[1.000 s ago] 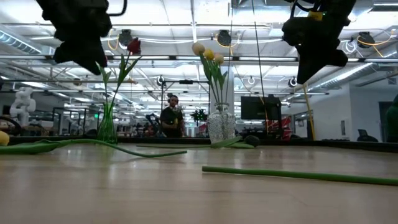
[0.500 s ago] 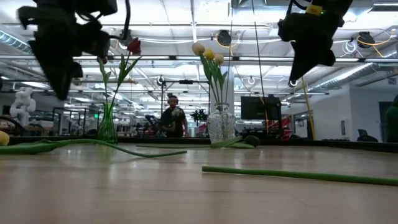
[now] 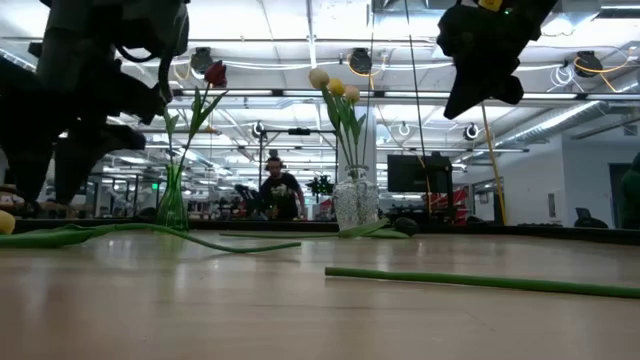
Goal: Sort flowers into vase by color
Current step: Put the yellow tulip into the transparent vase
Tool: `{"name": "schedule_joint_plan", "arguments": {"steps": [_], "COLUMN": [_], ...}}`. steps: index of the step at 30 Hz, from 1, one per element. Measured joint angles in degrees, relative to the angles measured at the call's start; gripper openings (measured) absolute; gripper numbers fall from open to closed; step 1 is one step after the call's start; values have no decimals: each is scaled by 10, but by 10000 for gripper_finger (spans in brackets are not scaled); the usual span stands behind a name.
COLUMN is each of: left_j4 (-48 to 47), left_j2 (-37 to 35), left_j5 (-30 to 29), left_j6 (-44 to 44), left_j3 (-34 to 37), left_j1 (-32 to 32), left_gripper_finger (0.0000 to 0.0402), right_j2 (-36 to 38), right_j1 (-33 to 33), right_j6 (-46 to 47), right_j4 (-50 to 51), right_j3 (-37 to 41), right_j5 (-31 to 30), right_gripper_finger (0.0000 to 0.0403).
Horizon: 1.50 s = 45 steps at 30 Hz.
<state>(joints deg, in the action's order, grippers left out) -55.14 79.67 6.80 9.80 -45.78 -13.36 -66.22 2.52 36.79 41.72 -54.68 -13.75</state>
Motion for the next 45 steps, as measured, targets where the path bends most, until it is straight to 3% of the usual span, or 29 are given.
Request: {"name": "schedule_joint_plan", "arguments": {"steps": [7, 23, 26, 31, 42, 45], "left_j4": [57, 97, 90, 20, -171, -173], "left_j2": [29, 122, 121, 110, 96, 96], "left_j5": [-42, -24, -24, -16, 143, 186], "left_j6": [-17, -7, -7, 4, 4, 9], "left_j3": [0, 19, 19, -6, -174, -228], "left_j1": [-6, -7, -6, -3, 67, 102], "left_gripper_finger": [164, 161, 134, 29, 8, 8], "right_j2": [0, 0, -2, -2, -2, -3], "right_j1": [0, 0, 0, 0, -15, -27], "right_j6": [23, 30, 27, 10, -136, -193], "right_j4": [-7, -17, -33, -47, -111, -146], "right_j3": [0, 0, 0, 0, 0, 0], "right_j5": [-2, -2, 0, 3, 34, 35], "right_gripper_finger": [0, 0, 0, 0, 14, 29]}}
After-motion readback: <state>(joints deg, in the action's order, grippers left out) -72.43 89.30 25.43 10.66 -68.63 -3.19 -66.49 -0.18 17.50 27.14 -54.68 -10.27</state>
